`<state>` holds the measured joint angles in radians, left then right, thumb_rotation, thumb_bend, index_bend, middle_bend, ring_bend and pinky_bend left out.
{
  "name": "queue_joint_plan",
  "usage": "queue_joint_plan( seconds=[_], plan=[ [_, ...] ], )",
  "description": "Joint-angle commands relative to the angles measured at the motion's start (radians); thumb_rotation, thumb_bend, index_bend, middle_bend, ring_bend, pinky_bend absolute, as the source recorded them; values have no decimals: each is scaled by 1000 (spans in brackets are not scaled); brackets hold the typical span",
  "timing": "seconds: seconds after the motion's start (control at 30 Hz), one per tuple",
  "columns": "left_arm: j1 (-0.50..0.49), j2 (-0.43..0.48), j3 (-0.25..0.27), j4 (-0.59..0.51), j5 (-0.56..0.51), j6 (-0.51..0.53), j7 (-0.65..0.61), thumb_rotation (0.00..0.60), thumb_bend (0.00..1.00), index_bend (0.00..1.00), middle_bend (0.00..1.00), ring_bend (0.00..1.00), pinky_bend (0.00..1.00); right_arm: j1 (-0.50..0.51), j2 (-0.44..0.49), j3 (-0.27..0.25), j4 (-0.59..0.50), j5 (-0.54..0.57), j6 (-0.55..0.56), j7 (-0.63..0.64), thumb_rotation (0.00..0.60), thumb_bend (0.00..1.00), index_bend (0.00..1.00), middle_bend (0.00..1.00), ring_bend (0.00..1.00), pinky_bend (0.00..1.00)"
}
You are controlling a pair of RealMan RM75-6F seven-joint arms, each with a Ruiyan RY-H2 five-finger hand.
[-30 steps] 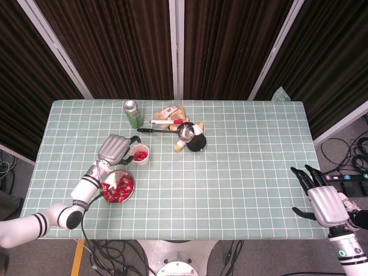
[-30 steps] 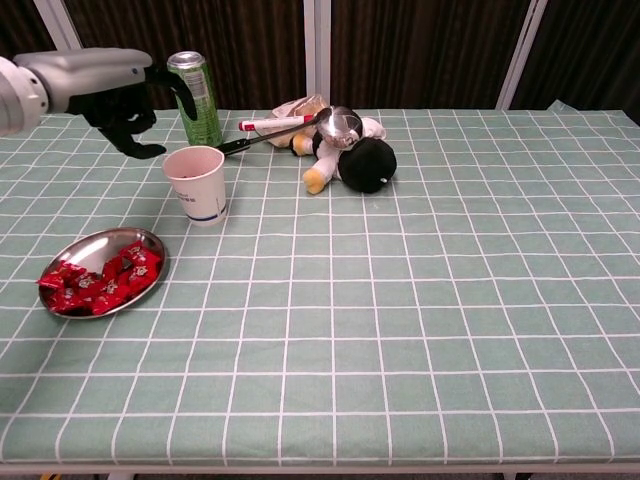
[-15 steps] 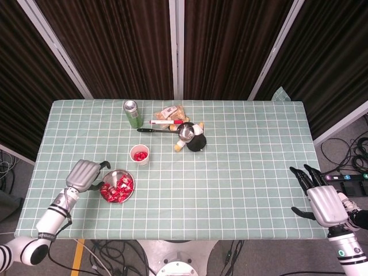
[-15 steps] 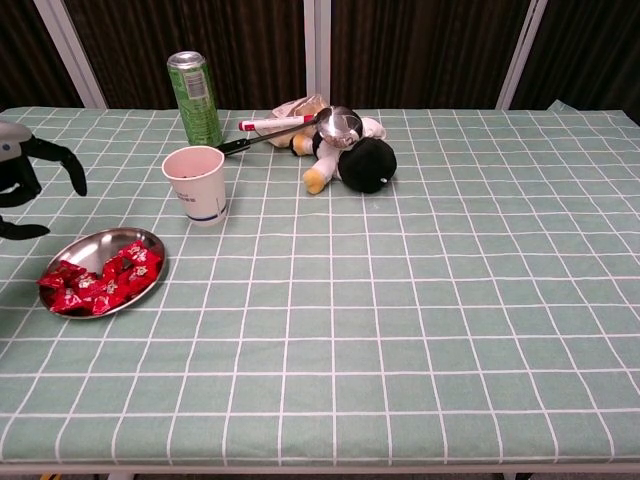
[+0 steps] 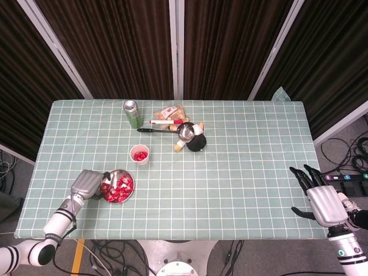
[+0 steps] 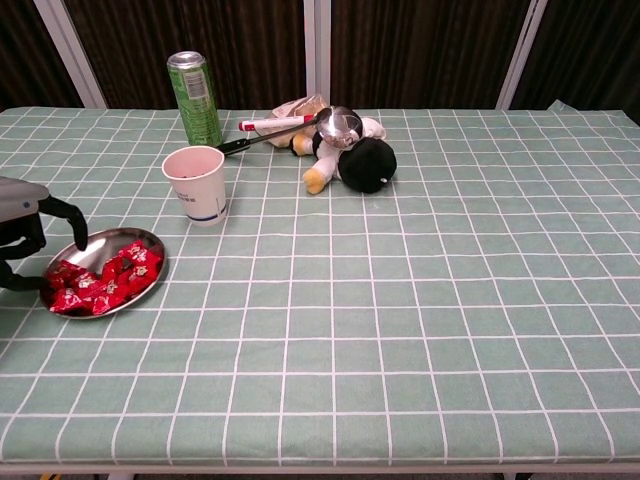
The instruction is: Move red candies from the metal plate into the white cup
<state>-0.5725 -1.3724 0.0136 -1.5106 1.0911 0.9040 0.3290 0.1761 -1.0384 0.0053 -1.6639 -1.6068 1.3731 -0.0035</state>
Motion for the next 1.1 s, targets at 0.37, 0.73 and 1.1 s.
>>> queue_joint_plan(
  seconds=[0.37, 0.73, 1.1],
  plan=[
    [-3, -27, -9, 29, -45, -22, 16, 600, 279, 439, 958, 941, 1000, 9, -1, -4, 5, -7, -11, 4, 600, 23, 43, 150, 0, 103],
    [0, -48, -13, 56, -37, -25, 0, 600, 281, 465, 959, 941, 1000, 6, 0, -6, -5, -8, -5, -9, 600, 23, 42, 150, 0, 103],
    [1, -79, -18, 109, -28, -36, -21, 600, 289, 533, 966, 941, 1000, 1, 3, -8, -12, -2, -2, -16, 600, 23, 42, 149, 0, 103]
  ],
)
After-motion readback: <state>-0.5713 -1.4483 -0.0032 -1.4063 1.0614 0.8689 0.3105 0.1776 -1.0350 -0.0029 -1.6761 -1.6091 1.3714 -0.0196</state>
